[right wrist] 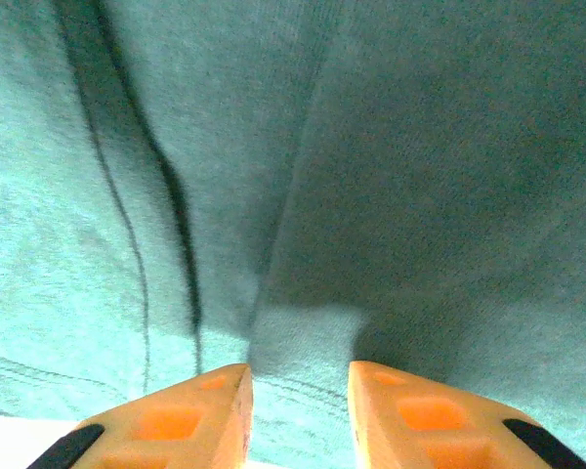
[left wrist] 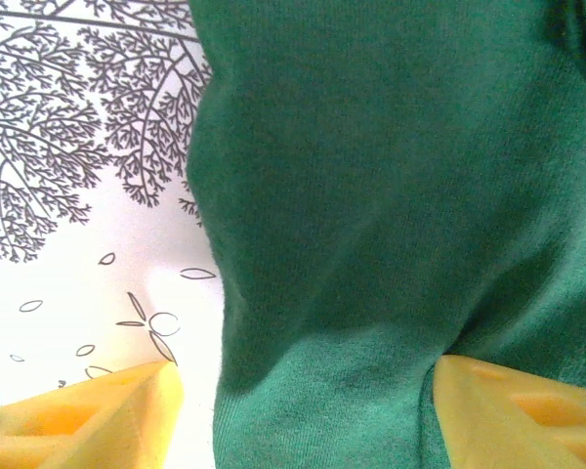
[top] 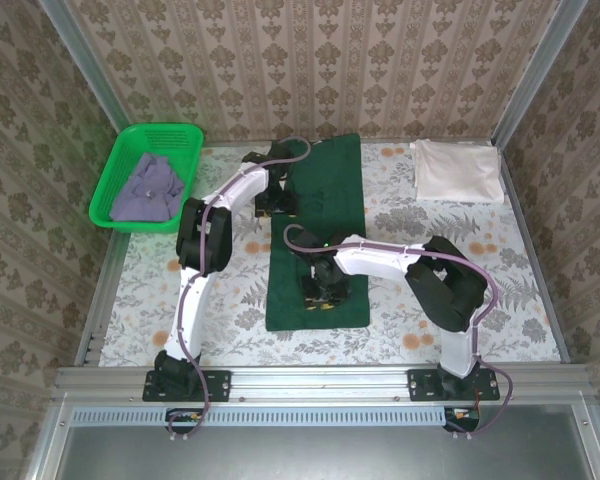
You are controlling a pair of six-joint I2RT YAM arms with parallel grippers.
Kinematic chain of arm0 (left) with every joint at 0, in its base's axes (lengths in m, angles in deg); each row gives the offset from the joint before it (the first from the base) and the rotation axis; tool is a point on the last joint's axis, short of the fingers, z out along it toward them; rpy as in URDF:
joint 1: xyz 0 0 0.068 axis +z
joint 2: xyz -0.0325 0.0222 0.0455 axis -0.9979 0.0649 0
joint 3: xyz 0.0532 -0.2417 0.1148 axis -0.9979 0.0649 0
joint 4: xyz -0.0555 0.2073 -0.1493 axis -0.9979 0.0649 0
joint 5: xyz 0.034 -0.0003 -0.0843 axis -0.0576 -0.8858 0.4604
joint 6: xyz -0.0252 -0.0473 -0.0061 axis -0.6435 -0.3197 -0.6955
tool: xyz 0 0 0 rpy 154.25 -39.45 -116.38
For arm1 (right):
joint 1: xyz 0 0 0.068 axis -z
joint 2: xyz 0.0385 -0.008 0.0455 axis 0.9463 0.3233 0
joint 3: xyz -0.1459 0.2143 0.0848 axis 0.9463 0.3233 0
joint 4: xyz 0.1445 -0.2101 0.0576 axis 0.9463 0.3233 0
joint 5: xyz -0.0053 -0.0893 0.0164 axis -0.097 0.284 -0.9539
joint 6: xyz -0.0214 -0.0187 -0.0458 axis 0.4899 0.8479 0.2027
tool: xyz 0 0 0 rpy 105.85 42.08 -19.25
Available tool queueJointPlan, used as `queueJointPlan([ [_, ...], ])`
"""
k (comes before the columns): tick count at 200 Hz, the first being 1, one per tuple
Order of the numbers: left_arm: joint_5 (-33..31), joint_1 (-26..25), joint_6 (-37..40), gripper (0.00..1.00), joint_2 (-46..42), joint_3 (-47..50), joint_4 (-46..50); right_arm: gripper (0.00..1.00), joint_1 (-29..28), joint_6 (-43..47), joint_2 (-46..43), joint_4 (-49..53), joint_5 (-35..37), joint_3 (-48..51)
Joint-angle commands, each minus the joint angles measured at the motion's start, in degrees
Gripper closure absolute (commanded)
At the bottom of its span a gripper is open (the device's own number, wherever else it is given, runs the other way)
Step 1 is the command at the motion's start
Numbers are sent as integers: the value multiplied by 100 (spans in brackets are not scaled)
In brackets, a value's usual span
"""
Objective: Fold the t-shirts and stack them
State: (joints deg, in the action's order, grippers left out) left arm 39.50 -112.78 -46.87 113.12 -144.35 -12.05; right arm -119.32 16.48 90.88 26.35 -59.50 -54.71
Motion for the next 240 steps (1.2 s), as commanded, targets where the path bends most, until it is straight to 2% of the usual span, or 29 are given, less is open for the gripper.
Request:
queueJointPlan([
  [1, -254, 165, 195, 30, 270, 227, 237, 70, -31, 156, 155, 402, 74, -125],
  [24, -284, 202, 227, 29, 283, 283, 209, 77, -69, 202, 99, 418, 37, -54],
  [55, -225, 268, 224, 29, 321, 283, 184, 91, -110, 218, 18, 446, 30, 43],
  [82, -207, 295, 228, 29, 331, 248, 173, 100, -127, 226, -70, 455, 23, 117],
  [161, -205, 416, 294, 28, 448, -2, 274, 100, -120, 192, -458, 360, -80, 520],
  [218, -297, 556, 521, 16, 598, -652, 551, 100, -57, 113, -1114, -99, -383, 1193],
  [240, -149, 585, 469, 14, 415, -824, 703, 87, 14, 101, -1653, -295, -429, 1375],
])
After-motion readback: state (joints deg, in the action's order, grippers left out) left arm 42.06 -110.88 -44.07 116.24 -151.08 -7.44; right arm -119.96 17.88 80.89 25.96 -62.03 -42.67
